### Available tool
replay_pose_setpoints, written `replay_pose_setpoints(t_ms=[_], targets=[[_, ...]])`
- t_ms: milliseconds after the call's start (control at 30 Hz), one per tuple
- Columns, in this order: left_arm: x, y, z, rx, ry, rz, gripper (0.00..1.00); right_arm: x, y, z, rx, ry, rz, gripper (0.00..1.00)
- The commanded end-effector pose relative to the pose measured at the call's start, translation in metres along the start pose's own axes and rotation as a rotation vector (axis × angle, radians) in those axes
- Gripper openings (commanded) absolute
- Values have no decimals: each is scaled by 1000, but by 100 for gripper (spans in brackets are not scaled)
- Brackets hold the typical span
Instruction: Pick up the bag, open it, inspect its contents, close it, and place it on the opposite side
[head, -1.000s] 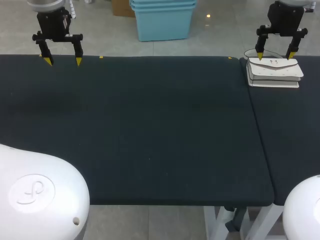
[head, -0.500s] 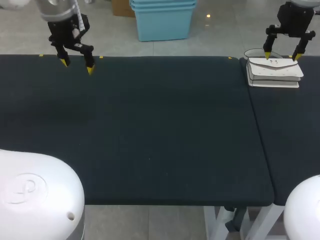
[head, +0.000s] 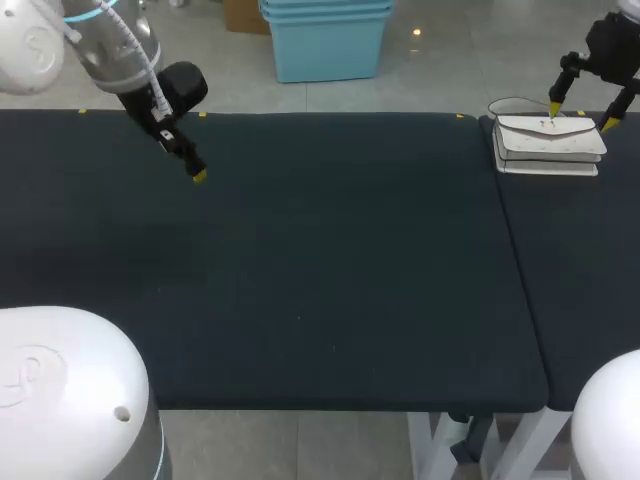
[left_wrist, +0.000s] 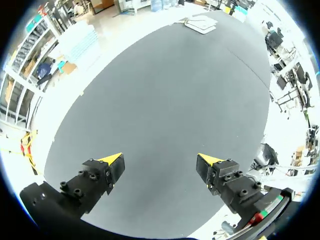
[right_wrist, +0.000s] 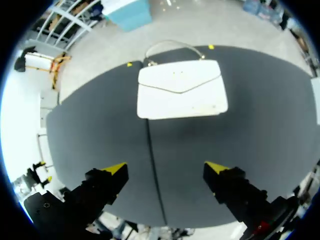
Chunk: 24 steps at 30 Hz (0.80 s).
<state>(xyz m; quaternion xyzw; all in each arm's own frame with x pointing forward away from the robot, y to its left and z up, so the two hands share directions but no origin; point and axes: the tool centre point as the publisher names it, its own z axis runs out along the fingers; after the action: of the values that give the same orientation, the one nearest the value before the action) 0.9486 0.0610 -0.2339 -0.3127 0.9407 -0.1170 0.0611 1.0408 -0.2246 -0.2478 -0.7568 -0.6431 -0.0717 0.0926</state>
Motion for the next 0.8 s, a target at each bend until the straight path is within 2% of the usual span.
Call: replay_pose_setpoints(t_ms=[33,300,600,800], targets=[[6,1,9,363,98,453,100,-14,9,7,-2,63,31,100],[13,-4,17,489,213,574,100,-33,20,15,-26,98,108,100],[24,-14,33,532,298,681,100,-52,36,24,-64,125,146,100],[30,-18,38,553,329,718,100,-57,51,31,-63,133,143,100]])
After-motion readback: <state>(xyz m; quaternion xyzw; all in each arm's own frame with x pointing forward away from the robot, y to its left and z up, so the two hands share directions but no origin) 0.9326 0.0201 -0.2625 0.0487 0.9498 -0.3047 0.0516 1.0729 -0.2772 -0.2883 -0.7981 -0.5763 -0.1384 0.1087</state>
